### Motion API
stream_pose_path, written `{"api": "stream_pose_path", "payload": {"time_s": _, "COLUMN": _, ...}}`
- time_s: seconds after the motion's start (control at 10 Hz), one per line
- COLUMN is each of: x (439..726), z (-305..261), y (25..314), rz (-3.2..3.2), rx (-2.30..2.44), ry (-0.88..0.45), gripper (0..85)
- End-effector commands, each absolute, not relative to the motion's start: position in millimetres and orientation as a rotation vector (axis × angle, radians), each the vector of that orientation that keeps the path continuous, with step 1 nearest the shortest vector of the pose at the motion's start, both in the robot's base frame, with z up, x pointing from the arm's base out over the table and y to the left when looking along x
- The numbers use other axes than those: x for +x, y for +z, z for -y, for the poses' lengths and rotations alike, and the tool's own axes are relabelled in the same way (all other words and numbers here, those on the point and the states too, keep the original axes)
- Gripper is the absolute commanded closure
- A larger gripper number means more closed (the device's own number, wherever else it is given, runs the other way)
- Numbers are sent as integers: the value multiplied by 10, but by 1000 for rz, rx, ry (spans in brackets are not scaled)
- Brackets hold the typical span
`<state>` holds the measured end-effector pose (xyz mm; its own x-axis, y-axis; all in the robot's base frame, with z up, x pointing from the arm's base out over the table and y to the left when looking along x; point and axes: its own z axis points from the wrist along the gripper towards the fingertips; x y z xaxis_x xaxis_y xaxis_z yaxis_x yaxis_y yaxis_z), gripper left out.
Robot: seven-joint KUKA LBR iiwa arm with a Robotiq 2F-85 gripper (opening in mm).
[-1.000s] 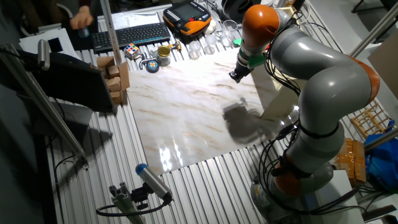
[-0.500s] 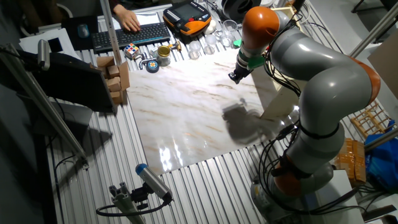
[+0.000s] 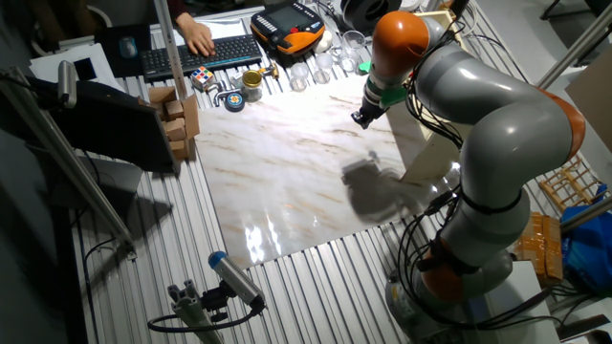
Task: Put the object on the shelf
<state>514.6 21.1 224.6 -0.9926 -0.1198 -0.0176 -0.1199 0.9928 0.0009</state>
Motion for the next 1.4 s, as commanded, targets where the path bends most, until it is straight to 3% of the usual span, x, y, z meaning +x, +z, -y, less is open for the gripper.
{"api": "stream_pose_path", "payload": {"time_s": 0.0, "x": 5147, "z": -212, "y": 2246, "rz": -3117, "rx": -188, "ry": 1, "gripper": 850}}
{"api": "stream_pose_path", "payload": {"time_s": 1.3, "x": 5155, "z": -183, "y": 2242, "rz": -3114, "rx": -192, "ry": -16, "gripper": 850}}
